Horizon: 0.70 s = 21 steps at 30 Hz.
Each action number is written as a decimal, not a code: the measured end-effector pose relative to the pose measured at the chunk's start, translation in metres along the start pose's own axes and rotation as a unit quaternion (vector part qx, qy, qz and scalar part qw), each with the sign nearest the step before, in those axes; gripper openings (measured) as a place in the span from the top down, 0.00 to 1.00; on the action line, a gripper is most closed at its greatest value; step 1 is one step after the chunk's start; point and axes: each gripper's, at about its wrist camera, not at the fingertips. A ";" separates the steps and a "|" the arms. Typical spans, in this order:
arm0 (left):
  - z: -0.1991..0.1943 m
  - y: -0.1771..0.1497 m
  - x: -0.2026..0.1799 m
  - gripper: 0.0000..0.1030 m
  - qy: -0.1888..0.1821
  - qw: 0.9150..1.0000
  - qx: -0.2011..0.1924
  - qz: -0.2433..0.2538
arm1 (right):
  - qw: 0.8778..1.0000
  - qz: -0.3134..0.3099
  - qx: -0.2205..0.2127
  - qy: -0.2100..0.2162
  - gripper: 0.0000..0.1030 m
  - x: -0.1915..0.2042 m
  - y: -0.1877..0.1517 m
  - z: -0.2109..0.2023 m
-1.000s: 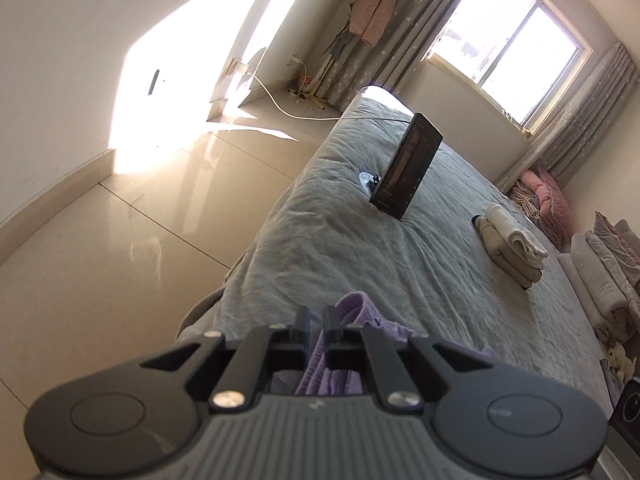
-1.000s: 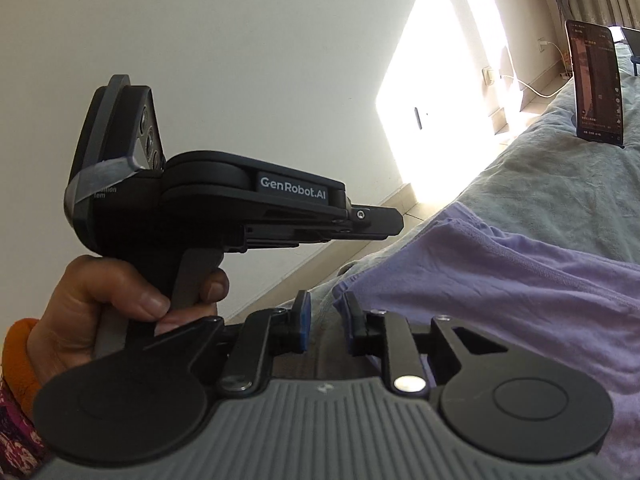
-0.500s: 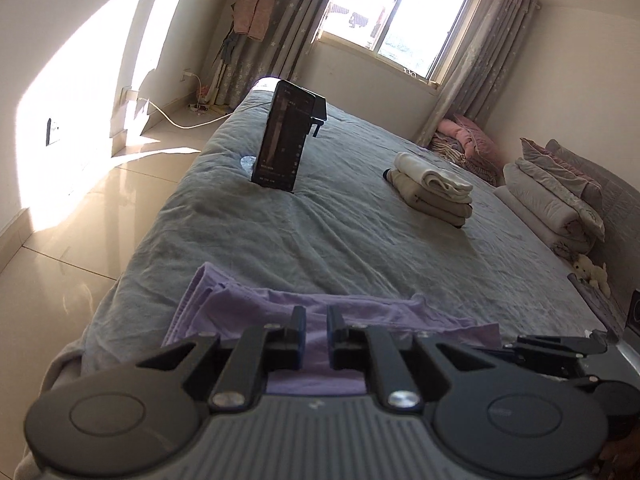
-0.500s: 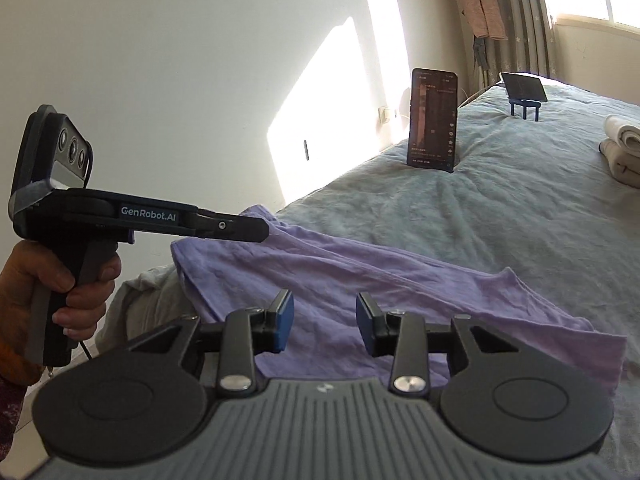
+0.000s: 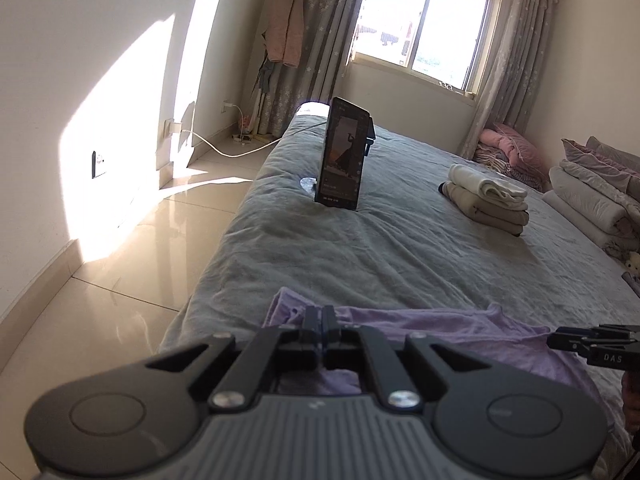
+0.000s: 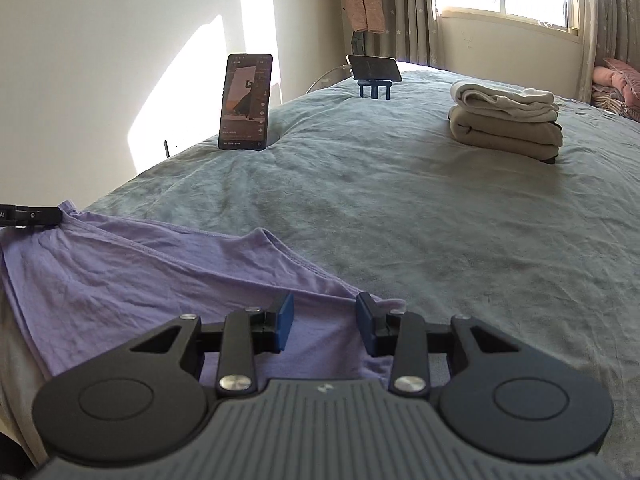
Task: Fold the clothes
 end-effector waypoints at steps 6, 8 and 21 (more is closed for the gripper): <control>-0.009 -0.007 -0.039 0.79 -0.069 0.996 0.013 0.049 | 0.996 -0.034 -0.030 0.082 0.62 0.042 0.018 -0.013; -0.006 -0.016 -0.047 0.77 -0.081 0.994 0.023 0.068 | 0.992 -0.053 -0.033 0.112 0.62 0.060 0.019 -0.014; -0.030 -0.045 -0.002 0.77 -0.057 0.997 0.021 0.042 | 0.986 -0.109 -0.022 0.122 0.59 0.056 -0.027 -0.035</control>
Point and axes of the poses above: each gripper's, at about its wrist camera, not at the fingertips, and z roughly the way its jaws point, x to its left, y to its top, and after that the axes turned 13 degrees about -z, right-handed
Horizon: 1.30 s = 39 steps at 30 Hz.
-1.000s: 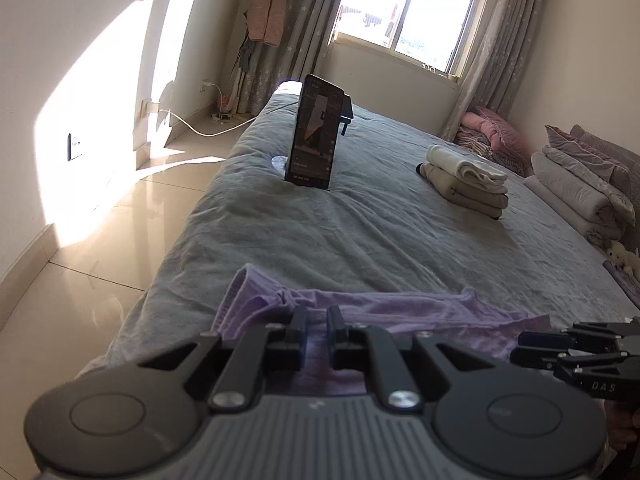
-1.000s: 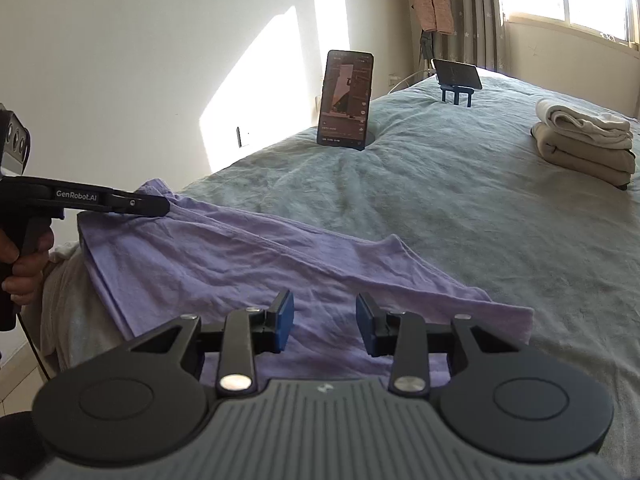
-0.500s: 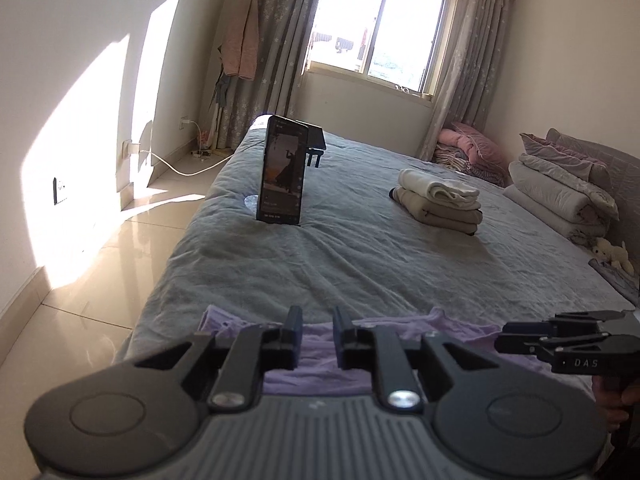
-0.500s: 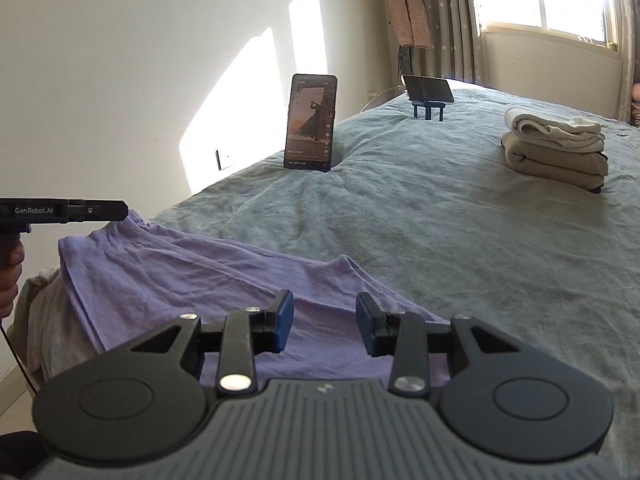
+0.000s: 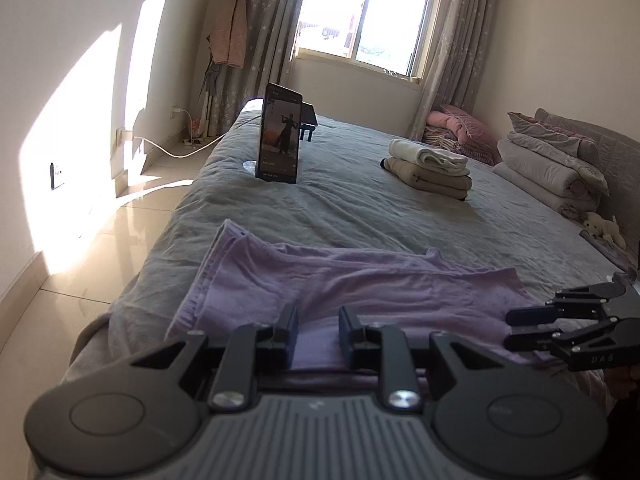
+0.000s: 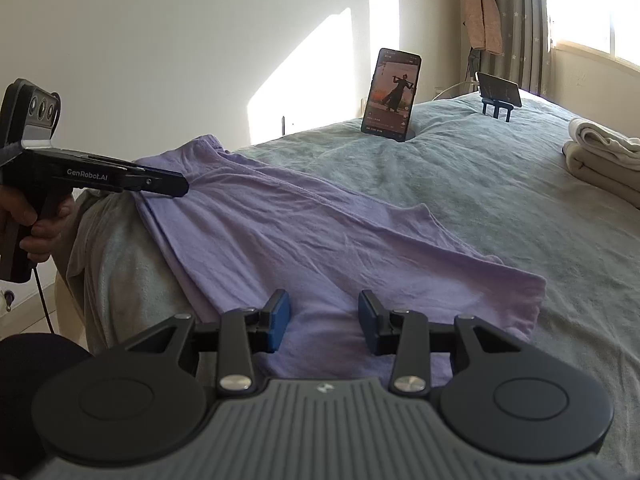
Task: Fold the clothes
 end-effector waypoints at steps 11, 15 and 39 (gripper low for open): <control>-0.006 0.023 -0.014 0.72 0.001 1.000 -0.019 0.005 | 0.998 0.045 -0.002 -0.044 0.59 -0.038 -0.007 -0.036; 0.019 0.026 -0.031 0.72 -0.013 1.000 -0.004 0.028 | 0.999 0.038 -0.015 -0.033 0.59 -0.039 0.011 -0.020; 0.037 0.024 0.003 0.81 0.038 0.999 -0.011 0.026 | 1.000 0.024 0.003 0.007 0.59 -0.061 0.010 0.032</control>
Point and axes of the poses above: each gripper's, at about its wrist camera, not at the fingertips, and z roughly the way its jaws point, x to its left, y to its top, and after that the axes turned 13 degrees about -z, right-handed
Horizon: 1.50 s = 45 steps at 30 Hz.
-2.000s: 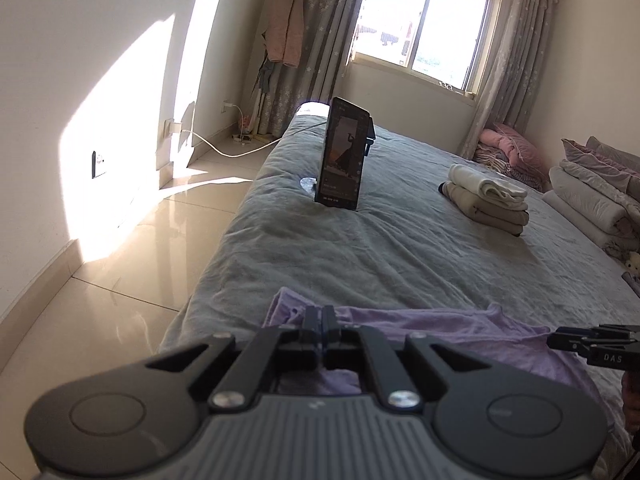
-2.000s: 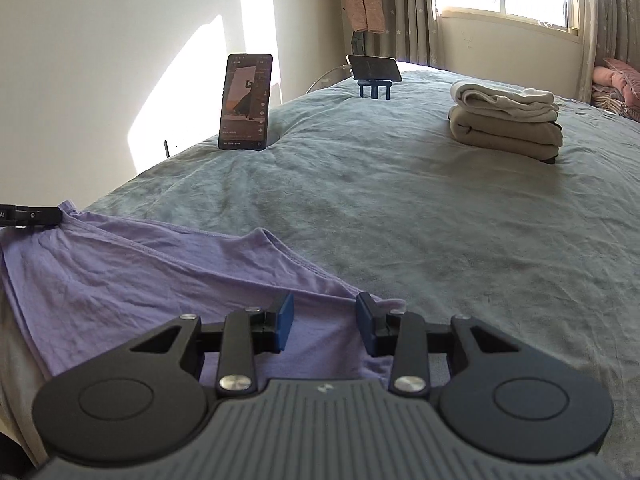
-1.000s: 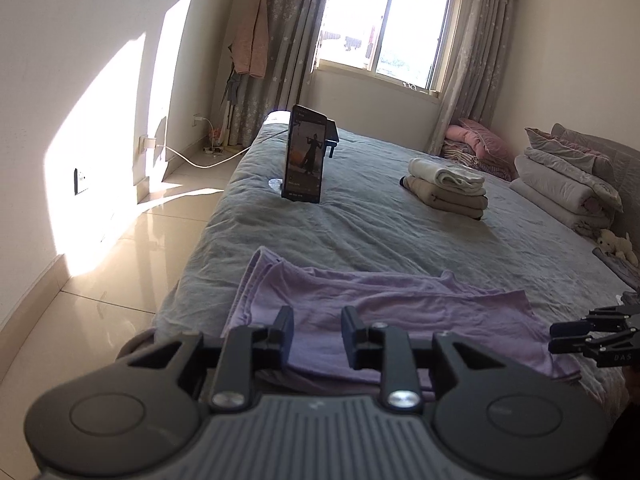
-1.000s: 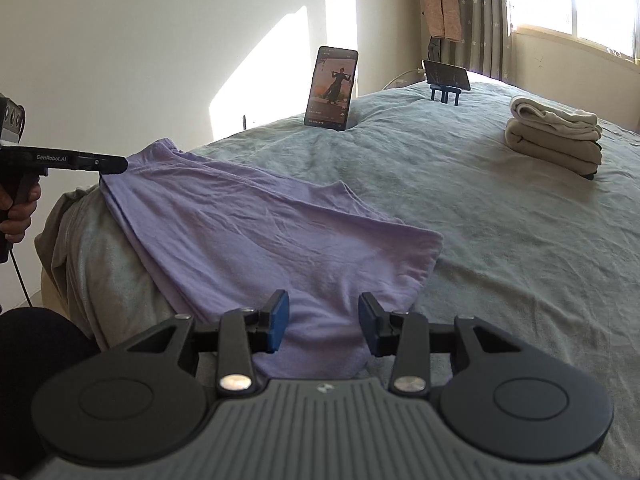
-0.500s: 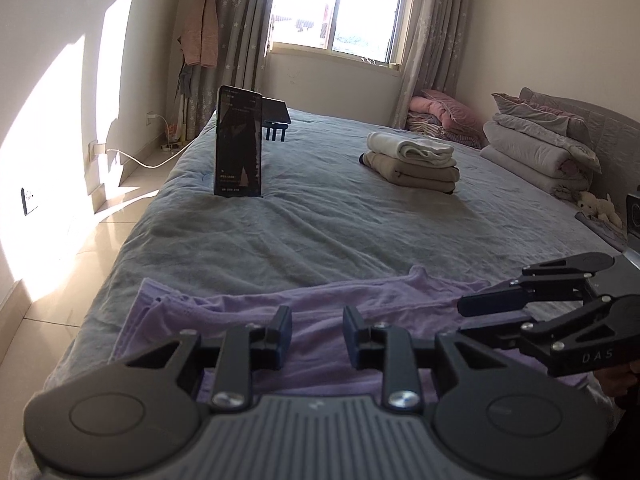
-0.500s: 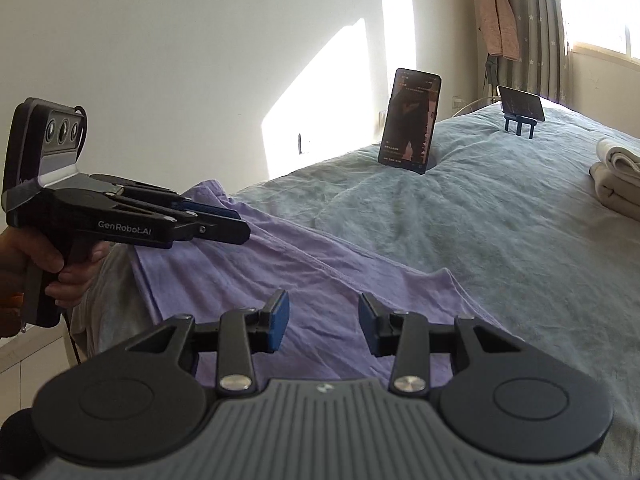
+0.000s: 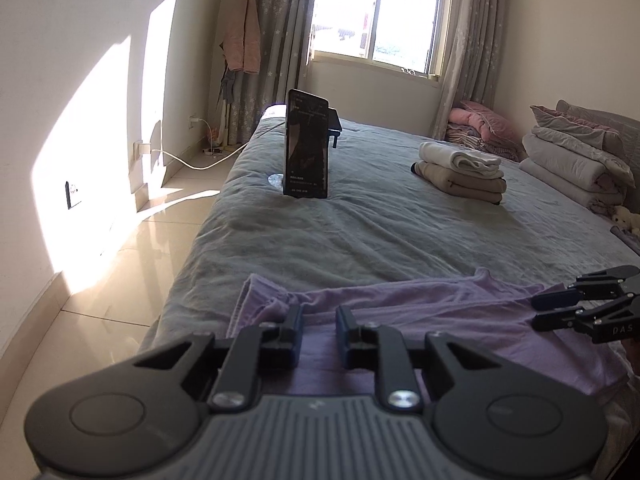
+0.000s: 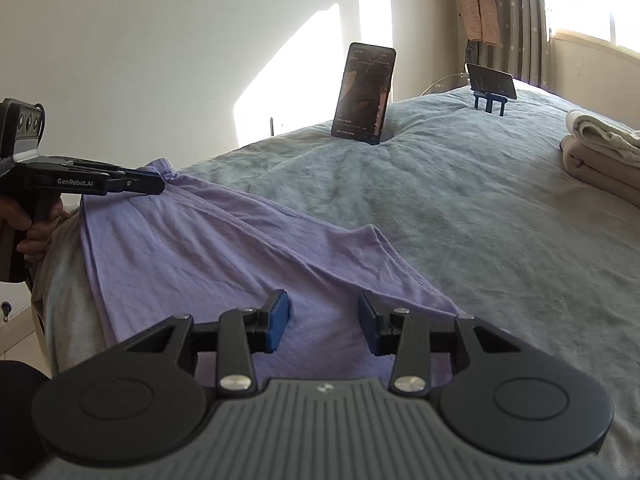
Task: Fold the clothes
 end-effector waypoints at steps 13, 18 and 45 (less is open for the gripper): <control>-0.010 0.002 -0.036 0.50 0.035 0.999 0.001 0.013 | 0.995 0.091 0.027 -0.025 0.58 -0.041 -0.030 -0.049; -0.015 -0.002 -0.062 0.45 0.008 0.999 0.006 0.033 | 0.987 0.156 0.039 0.012 0.58 -0.046 -0.040 -0.062; -0.003 -0.061 -0.207 0.46 -0.220 0.940 0.102 0.240 | 0.894 0.399 0.054 0.198 0.91 -0.058 -0.082 -0.062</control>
Point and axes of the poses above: each gripper's, at about its wrist camera, not at the fingertips, and z roughly the way its jaws point, x to its left, y to its top, and after that the axes turned 13 degrees about -z, right-handed
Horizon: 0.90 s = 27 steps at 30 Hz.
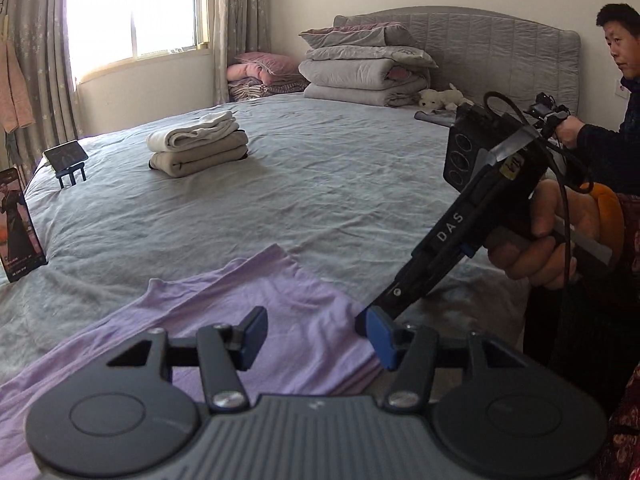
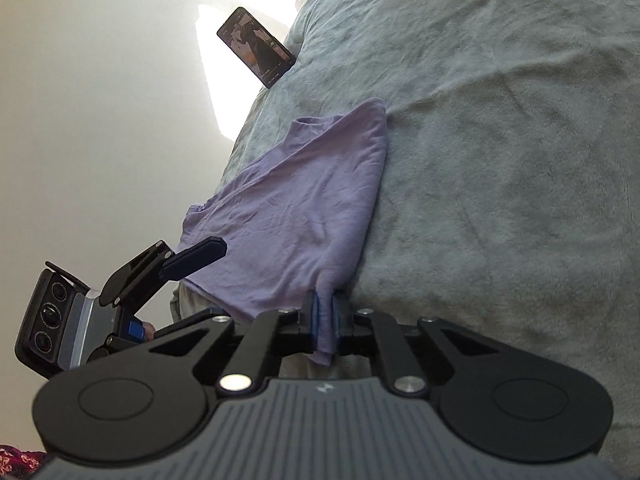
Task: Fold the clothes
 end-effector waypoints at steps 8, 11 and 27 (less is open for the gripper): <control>0.016 -0.004 -0.029 0.57 0.024 0.999 -0.001 0.047 | 0.999 0.020 -0.014 0.041 0.91 0.004 0.013 -0.013; 0.022 -0.005 -0.038 0.64 0.048 0.997 0.001 0.057 | 0.999 0.016 -0.014 0.044 0.91 0.006 0.018 -0.015; 0.037 -0.014 -0.078 0.49 0.170 0.977 -0.002 0.130 | 0.991 0.097 -0.015 0.096 0.91 -0.005 0.032 -0.011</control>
Point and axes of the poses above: each gripper's, at about its wrist camera, not at the fingertips, and z roughly the way its jaws point, x to its left, y to its top, and after that the axes turned 13 degrees about -z, right-handed
